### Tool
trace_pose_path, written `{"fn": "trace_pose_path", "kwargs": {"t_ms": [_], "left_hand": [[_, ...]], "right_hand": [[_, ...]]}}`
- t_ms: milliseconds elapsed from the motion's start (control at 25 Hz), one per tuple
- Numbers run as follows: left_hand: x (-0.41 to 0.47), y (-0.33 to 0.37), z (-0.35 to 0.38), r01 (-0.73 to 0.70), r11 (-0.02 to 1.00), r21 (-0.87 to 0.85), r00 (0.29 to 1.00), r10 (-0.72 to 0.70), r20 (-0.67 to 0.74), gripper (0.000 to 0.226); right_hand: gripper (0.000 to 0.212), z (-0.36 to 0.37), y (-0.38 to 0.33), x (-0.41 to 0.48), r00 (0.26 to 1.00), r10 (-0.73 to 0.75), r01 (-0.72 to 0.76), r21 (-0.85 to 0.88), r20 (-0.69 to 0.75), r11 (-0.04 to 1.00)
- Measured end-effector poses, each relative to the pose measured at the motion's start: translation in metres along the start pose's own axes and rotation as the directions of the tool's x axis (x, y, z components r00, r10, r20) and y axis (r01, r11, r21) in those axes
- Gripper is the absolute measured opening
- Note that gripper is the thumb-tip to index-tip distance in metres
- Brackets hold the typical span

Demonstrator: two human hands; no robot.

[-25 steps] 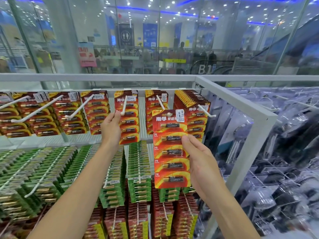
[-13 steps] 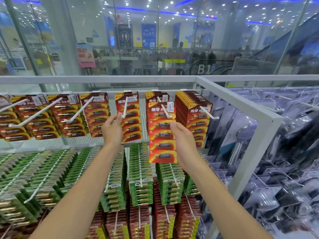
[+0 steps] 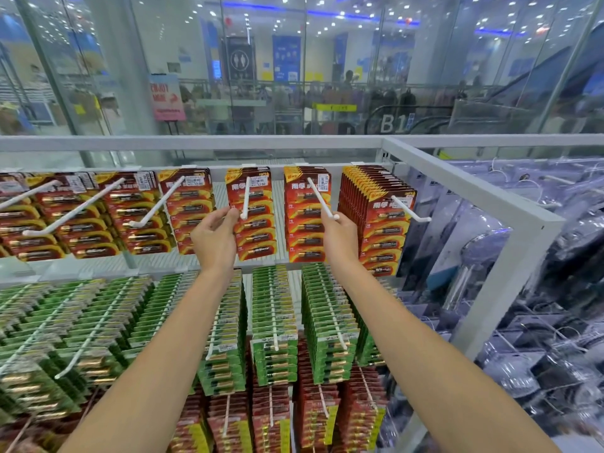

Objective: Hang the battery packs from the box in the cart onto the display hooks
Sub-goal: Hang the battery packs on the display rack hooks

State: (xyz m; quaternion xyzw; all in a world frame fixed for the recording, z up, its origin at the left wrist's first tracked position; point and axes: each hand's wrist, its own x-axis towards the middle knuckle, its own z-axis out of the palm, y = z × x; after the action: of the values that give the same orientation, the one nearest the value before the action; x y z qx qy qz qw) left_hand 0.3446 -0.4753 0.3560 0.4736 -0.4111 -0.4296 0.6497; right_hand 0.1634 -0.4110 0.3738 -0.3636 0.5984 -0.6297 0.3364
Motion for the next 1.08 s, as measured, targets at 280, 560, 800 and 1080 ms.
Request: {"fn": "trace_pose_path", "kwargs": {"t_ms": [280,560,800,1080], "left_hand": [[-0.022,-0.008,-0.021,-0.089,0.991,0.099,0.996,0.089,0.012,0.025],[-0.148,-0.029,-0.044,0.047,0.997,0.054,0.985,-0.055,0.164,0.017],[-0.264,-0.077,-0.021,0.173,0.975,0.136,0.894,-0.214,0.394,0.019],[-0.417,-0.154,0.05,0.239,0.865,0.441,0.62,-0.486,0.616,0.011]], "right_hand": [[0.033,-0.017,0.02,-0.027,0.998,-0.057,0.054,-0.104,-0.022,0.993],[0.029,-0.093,0.065,-0.126,0.999,0.034,-0.03,-0.103,0.04,0.994],[0.013,-0.215,0.139,-0.21,0.962,0.191,-0.21,-0.083,-0.195,0.974],[0.007,-0.398,0.222,-0.317,0.738,0.325,-0.438,-0.054,-0.592,0.897]]}}
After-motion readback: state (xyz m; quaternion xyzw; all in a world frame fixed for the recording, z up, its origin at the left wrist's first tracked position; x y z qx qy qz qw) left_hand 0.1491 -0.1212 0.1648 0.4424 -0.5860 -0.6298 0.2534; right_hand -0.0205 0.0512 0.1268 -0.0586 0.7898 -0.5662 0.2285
